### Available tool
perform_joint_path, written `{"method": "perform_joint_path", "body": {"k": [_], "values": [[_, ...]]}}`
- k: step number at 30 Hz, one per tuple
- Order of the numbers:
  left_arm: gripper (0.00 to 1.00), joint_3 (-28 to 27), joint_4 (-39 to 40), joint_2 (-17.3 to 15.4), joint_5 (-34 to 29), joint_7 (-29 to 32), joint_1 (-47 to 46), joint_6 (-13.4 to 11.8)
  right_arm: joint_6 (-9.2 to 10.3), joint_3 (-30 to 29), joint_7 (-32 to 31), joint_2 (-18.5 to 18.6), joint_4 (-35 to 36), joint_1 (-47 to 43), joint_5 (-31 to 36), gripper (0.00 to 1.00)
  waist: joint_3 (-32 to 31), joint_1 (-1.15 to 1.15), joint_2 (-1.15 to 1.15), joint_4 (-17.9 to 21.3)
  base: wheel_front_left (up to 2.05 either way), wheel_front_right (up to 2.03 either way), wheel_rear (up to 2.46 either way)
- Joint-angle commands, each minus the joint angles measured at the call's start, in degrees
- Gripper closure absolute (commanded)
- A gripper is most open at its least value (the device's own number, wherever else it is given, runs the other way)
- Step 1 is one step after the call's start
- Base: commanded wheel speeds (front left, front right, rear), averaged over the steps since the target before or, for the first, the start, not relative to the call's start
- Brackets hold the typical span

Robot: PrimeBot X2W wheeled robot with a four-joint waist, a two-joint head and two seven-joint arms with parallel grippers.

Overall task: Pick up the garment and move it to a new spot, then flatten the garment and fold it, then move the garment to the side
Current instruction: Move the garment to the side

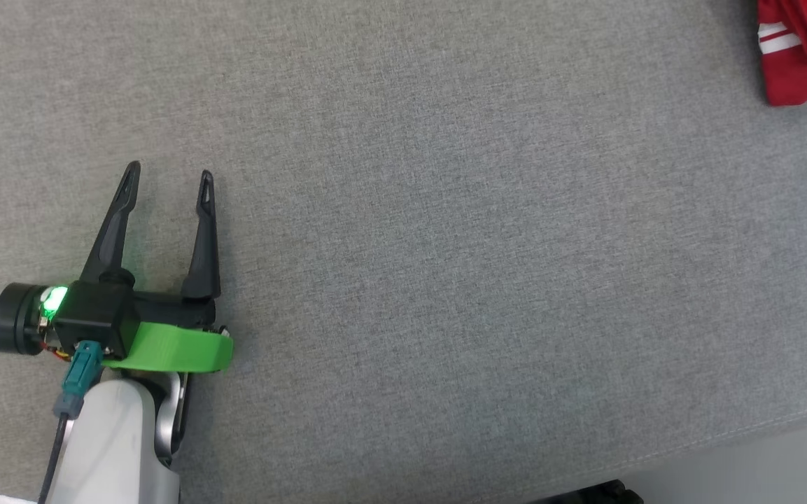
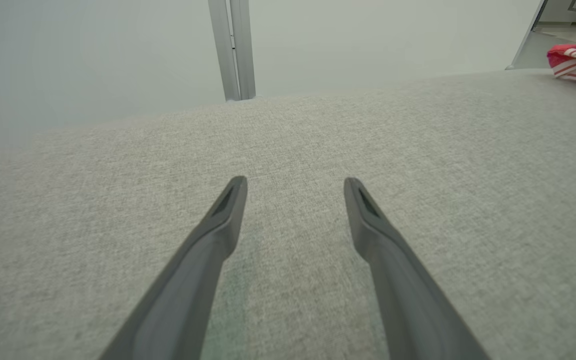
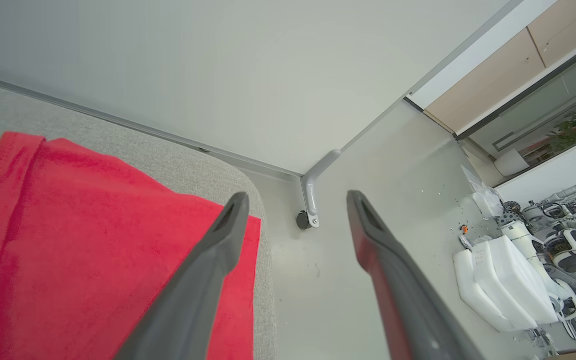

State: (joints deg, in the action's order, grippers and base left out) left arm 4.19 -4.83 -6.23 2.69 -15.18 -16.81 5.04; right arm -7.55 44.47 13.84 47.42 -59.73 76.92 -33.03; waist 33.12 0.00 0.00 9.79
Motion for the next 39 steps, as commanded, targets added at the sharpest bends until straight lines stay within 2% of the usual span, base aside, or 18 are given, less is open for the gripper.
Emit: {"method": "perform_joint_path", "body": {"k": [1, 4, 10, 17, 22, 30, 39], "values": [[0.00, -0.4, -0.4, 0.2, 0.4, 0.1, 1.5, -0.3, 0.14, -0.4, 0.8, -0.6, 0.7, -0.5, 0.5, 0.00, -3.9, 0.00, 0.00, -0.9, 0.00, 0.00, 0.00], [0.00, -1.4, -0.5, 0.6, 1.2, 0.1, 2.9, -0.7, 0.14, -1.6, 1.4, -2.6, 3.1, -2.3, 0.7, 0.00, -7.0, 0.00, 0.00, -1.6, 0.00, 0.00, 0.00], [0.00, -3.8, -0.5, 1.1, 2.5, 0.1, 7.2, -1.7, 0.13, -9.6, 1.4, -6.0, 14.2, -10.8, 2.6, 0.00, -13.2, 0.00, 0.00, -3.3, 0.00, 0.00, 0.00], [0.00, -7.1, -0.2, 1.5, 3.0, 0.1, 13.0, -1.9, 0.13, -21.1, 1.4, -14.3, 24.4, -26.0, 9.0, 0.00, -19.6, 0.00, 0.00, -4.3, 0.00, 0.00, 0.00], [0.00, -8.0, -0.5, 1.8, 3.0, 0.1, 15.3, -1.4, 0.13, -26.7, 1.4, -19.7, 30.2, -36.2, 12.4, 0.00, -22.7, 0.00, 0.00, -5.6, 0.00, 0.00, 0.00], [0.00, -8.3, -1.6, 2.5, 3.0, 0.1, 16.6, -1.0, 0.13, -33.0, 1.4, -26.8, 38.4, -50.3, 14.7, 0.00, -25.9, 0.00, 0.00, -7.0, 0.00, 0.00, 0.00], [0.00, -9.0, -2.6, 2.7, 3.1, 0.1, 18.0, -0.5, 0.13, -37.2, 1.4, -31.9, 46.7, -63.5, 16.2, 0.00, -29.2, 0.00, 0.00, -7.8, 0.00, 0.00, 0.00]]}}
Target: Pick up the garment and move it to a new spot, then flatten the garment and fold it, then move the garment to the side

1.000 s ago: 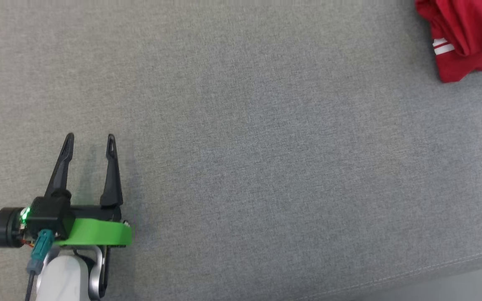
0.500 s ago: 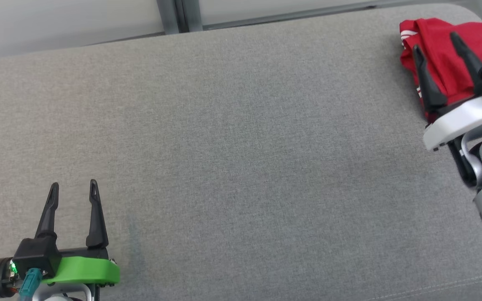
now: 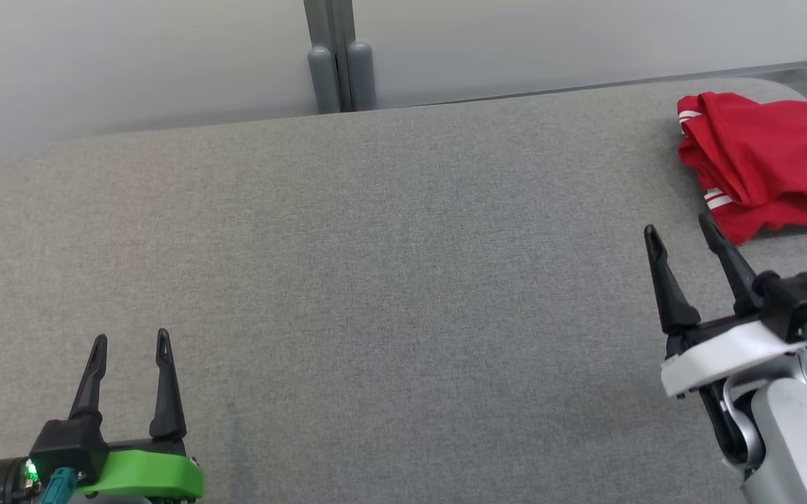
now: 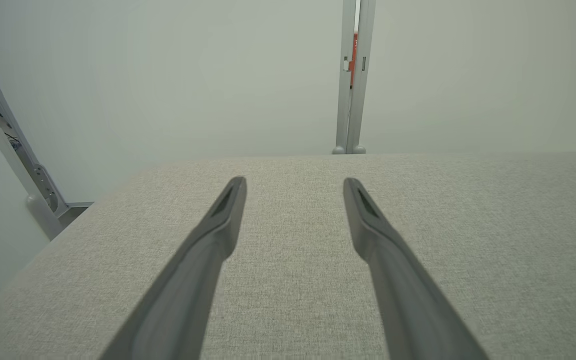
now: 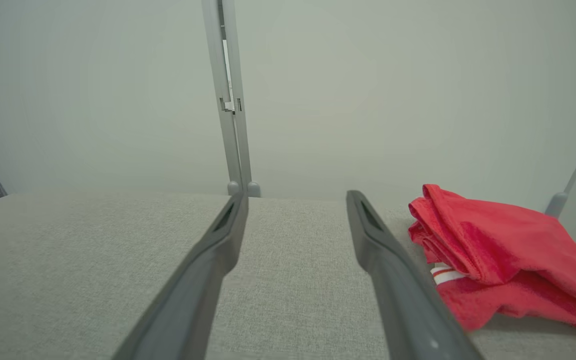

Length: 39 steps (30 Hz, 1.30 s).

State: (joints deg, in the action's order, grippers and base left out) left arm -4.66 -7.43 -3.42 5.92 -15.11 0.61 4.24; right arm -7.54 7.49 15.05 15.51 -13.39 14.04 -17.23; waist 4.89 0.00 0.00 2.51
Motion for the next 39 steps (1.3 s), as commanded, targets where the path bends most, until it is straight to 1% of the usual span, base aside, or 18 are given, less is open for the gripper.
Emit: {"method": "perform_joint_path", "body": {"k": [1, 4, 10, 16, 21, 39], "values": [[0.00, -0.3, 0.0, -0.1, -0.2, 0.0, 0.7, 0.2, 0.12, -0.4, 0.1, -0.5, 1.1, -2.0, 0.5, 0.00, -1.3, 0.00, 0.00, -0.6, 0.00, 0.00, 0.00], [0.00, -0.4, -0.5, 0.0, -0.3, 0.0, 1.6, 0.6, 0.12, -0.9, 0.2, -2.0, 2.6, -6.0, 0.8, 0.00, -2.5, 0.00, 0.00, -0.8, 0.00, 0.00, 0.00], [0.00, -0.4, -1.3, 0.2, -0.2, 0.0, 2.3, 0.7, 0.12, -2.5, 0.2, -4.6, 4.8, -10.8, 1.6, 0.00, -4.2, 0.00, 0.00, -1.8, 0.00, 0.00, 0.00], [0.00, -0.8, -2.3, 0.3, 0.2, 0.0, 2.5, 0.8, 0.12, -3.9, 0.2, -6.7, 6.5, -14.1, 2.3, 0.00, -5.1, 0.00, 0.00, -2.9, 0.00, 0.00, 0.00], [0.00, -1.2, -3.2, 0.3, 0.0, 0.0, 2.4, 0.7, 0.12, -3.9, 0.2, -7.9, 6.8, -15.3, 2.3, 0.00, -5.6, 0.00, 0.00, -3.5, 0.00, 0.00, 0.00], [0.00, -1.6, -3.7, 0.4, -0.2, 0.0, 1.6, 1.2, 0.12, -3.1, 0.2, -8.2, 5.9, -15.0, 1.8, 0.00, -5.6, 0.00, 0.00, -3.9, 0.00, 0.00, 0.00]]}}
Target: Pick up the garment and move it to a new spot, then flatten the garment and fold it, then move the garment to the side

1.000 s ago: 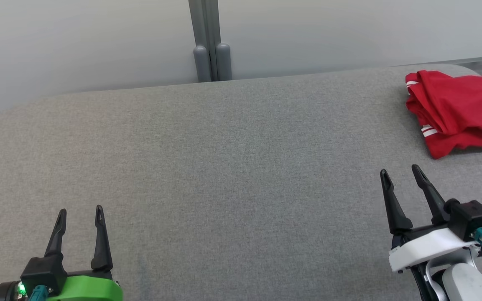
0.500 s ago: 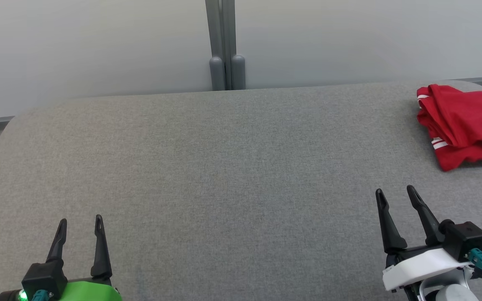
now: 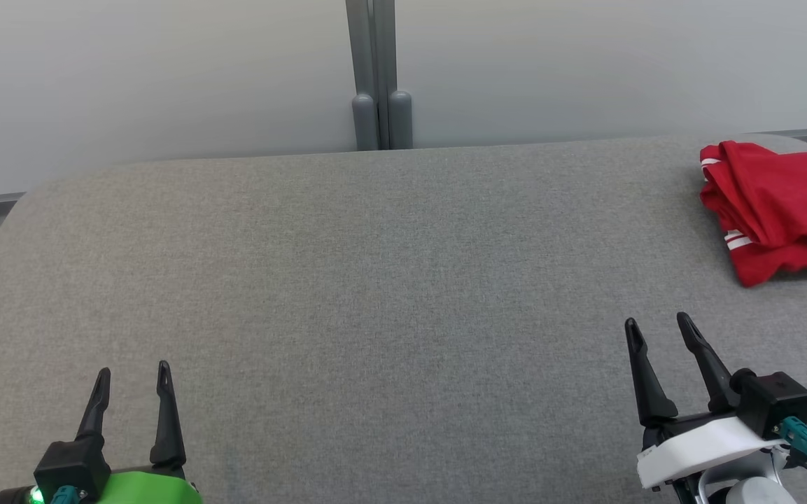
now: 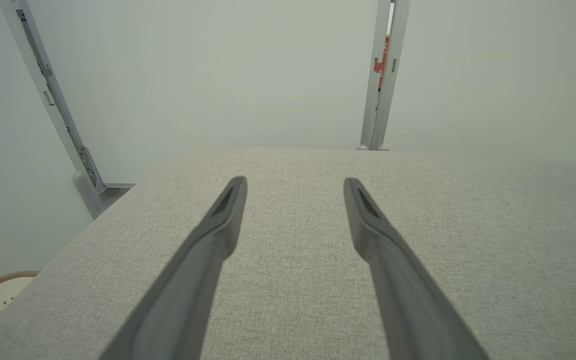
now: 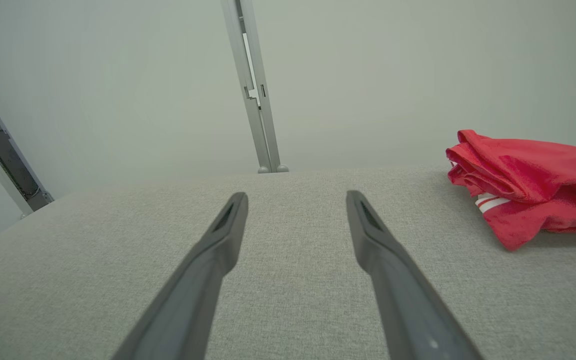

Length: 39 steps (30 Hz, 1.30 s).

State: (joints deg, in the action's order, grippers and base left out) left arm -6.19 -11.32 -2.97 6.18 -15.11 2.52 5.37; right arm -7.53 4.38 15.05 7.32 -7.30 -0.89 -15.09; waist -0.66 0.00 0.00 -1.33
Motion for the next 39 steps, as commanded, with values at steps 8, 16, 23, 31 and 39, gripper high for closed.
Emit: {"method": "perform_joint_path", "body": {"k": [8, 16, 23, 31, 39], "values": [[1.00, 0.2, -2.6, 0.6, 0.5, 0.1, 0.7, -0.1, -0.01, 0.3, -0.2, -0.8, -2.5, -1.0, -0.2, 1.00, 0.0, 0.00, 0.00, -0.2, 0.00, 0.00, 0.00], [1.00, -0.3, -3.0, 0.5, 10.0, 2.9, -0.8, 0.1, 0.00, -0.6, -2.2, -0.9, -2.9, -0.1, -9.2, 1.00, 0.1, 0.00, 0.00, -0.1, 0.00, 0.00, 0.00], [1.00, -0.1, -2.7, 0.5, 17.4, 4.5, -1.4, 0.3, 0.00, -1.3, -3.9, -1.0, -3.3, 0.7, -16.0, 1.00, 0.1, 0.00, 0.00, 0.0, 0.00, 0.00, 0.00], [1.00, 0.0, -2.5, 0.4, 25.4, 6.4, -2.3, 0.6, 0.01, -2.1, -5.7, -1.2, -3.6, 1.4, -23.4, 1.00, 0.2, 0.00, 0.00, 0.1, 0.00, 0.00, 0.00], [1.00, -0.1, -2.5, 0.4, 32.6, 8.2, -3.1, 0.7, 0.01, -2.9, -7.3, -1.4, -3.9, 2.2, -30.0, 1.00, 0.2, 0.00, 0.00, 0.2, 0.00, 0.00, 0.00]]}}
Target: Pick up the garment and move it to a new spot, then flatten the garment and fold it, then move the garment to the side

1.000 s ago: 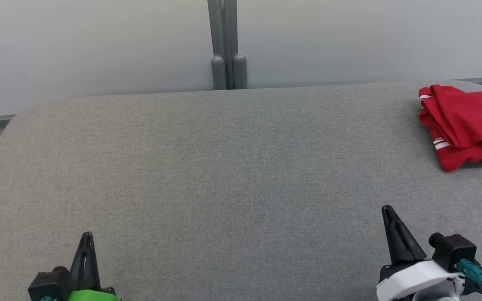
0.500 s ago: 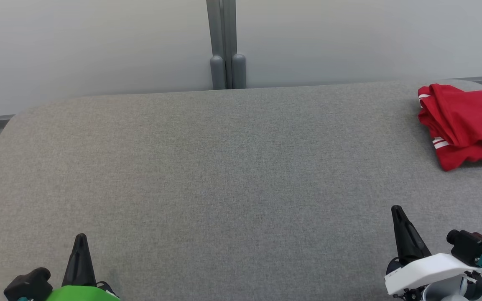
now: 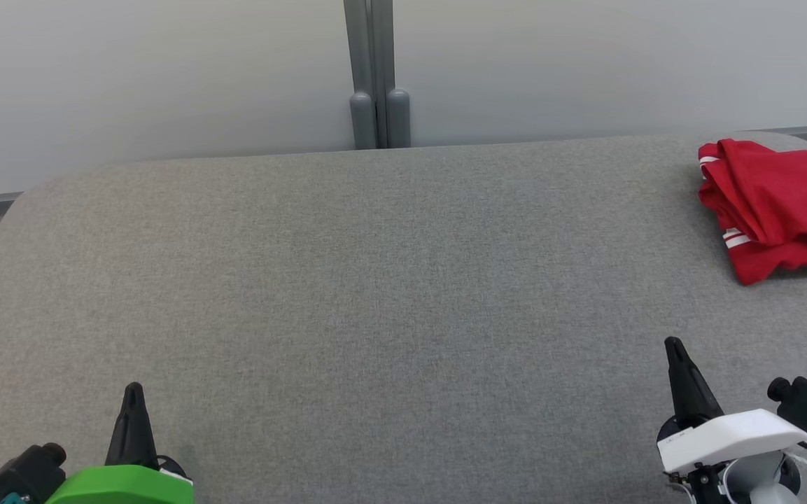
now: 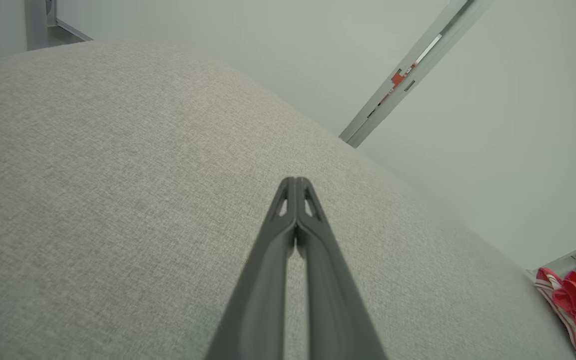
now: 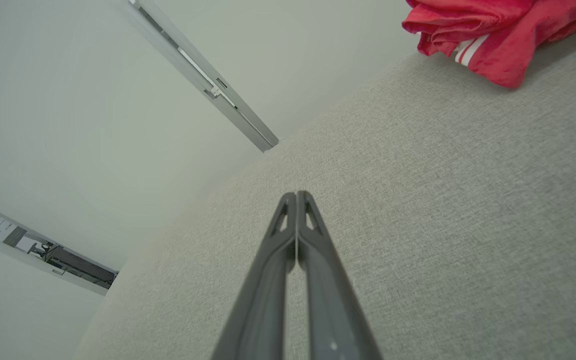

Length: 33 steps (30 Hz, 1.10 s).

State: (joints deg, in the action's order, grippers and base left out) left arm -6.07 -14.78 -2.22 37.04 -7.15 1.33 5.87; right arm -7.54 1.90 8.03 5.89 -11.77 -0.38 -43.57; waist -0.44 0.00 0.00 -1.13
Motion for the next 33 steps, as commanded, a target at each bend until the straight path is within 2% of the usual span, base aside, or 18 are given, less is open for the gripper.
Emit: {"method": "perform_joint_path", "body": {"k": [1, 33], "values": [[1.00, -0.2, 1.0, -0.4, 2.5, 0.4, -2.0, 0.3, 0.02, -0.5, -0.5, 0.0, 0.5, 1.7, -2.2, 1.00, 0.0, 0.00, 0.00, 0.0, 0.00, 0.00, 0.00], [1.00, -0.4, 1.0, -0.6, 25.7, 6.3, -4.7, 0.9, 0.04, -3.4, -6.2, -0.8, -0.7, 3.9, -23.2, 1.00, 0.2, 0.00, 0.00, 0.4, 0.00, 0.00, 0.00]]}}
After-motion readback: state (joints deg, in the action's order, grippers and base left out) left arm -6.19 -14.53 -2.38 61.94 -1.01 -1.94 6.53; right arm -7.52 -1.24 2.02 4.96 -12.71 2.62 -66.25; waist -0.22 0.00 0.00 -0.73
